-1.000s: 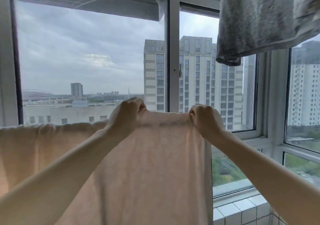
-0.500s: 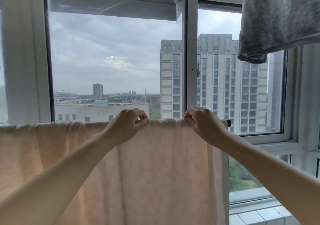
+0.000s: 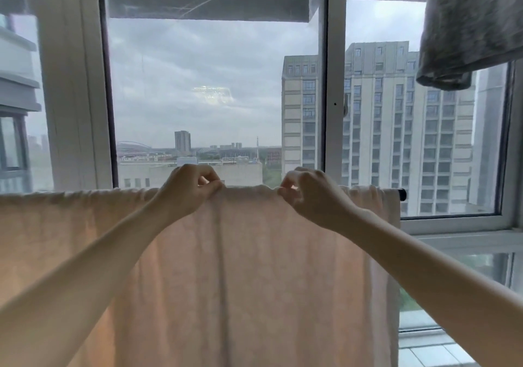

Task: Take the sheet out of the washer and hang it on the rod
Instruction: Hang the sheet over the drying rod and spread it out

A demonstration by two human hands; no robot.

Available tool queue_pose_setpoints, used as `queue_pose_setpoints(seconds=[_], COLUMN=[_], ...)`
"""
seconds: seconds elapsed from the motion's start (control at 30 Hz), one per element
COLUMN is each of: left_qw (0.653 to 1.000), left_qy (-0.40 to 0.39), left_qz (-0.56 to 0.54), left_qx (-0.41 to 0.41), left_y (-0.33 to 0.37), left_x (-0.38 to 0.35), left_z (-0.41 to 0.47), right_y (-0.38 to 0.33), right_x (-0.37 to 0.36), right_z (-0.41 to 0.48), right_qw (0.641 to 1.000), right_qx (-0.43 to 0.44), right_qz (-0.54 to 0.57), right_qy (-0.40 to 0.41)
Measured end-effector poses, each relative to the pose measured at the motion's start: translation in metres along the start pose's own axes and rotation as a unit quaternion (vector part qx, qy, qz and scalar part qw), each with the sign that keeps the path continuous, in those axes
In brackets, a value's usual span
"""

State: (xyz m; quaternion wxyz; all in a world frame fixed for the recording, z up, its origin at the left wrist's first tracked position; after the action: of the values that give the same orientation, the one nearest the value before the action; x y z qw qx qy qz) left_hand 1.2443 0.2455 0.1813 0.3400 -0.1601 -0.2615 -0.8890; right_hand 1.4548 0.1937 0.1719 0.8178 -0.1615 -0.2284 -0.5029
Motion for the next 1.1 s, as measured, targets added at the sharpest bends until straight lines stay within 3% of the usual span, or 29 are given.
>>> queue_pose_setpoints(seconds=[0.23, 0.4, 0.57, 0.63, 0.7, 0.8, 1.0, 1.1], left_qw=[1.000, 0.998, 0.996, 0.997, 0.998, 0.997, 0.992, 0.993], left_qy=[0.026, 0.054, 0.054, 0.048, 0.032, -0.005, -0.039, -0.020], left_qz=[-0.001, -0.036, -0.061, -0.059, -0.040, 0.054, 0.079, 0.089], left_qx=[-0.015, -0.012, -0.029, -0.028, -0.030, -0.056, -0.095, -0.077], left_y=[0.020, 0.027, 0.052, 0.059, 0.063, 0.064, 0.063, 0.047], left_x=[-0.010, -0.012, -0.024, -0.031, -0.043, -0.063, -0.060, -0.047], left_z=[0.002, 0.010, 0.013, 0.014, 0.011, 0.000, 0.000, -0.006], right_y=[0.004, 0.039, 0.056, 0.065, 0.070, 0.068, 0.084, 0.064], right_x=[0.004, 0.025, 0.037, 0.038, 0.027, 0.019, 0.042, 0.033], right_z=[0.009, 0.006, -0.001, -0.002, -0.008, -0.023, -0.020, -0.016], right_qw=[0.998, 0.985, 0.979, 0.984, 0.994, 0.997, 0.988, 0.994], right_qx=[-0.007, -0.092, -0.104, -0.102, -0.088, -0.049, -0.073, -0.059], right_qz=[0.024, 0.023, 0.006, -0.020, -0.028, -0.043, -0.133, -0.084], right_qy=[0.057, 0.142, 0.173, 0.144, 0.057, -0.038, 0.016, 0.038])
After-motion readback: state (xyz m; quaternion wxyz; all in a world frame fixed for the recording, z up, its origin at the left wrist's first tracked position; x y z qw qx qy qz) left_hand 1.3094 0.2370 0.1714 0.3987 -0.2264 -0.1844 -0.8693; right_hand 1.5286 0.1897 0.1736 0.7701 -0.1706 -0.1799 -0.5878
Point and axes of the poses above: each hand's wrist, its own z-axis towards the middle knuckle, its own x-axis out of the back of the hand, y = z × x, the point moved 9 cm from there along z, towards the middle knuckle, and after that the axes turned 9 degrees about y, right-handed, at the moved point
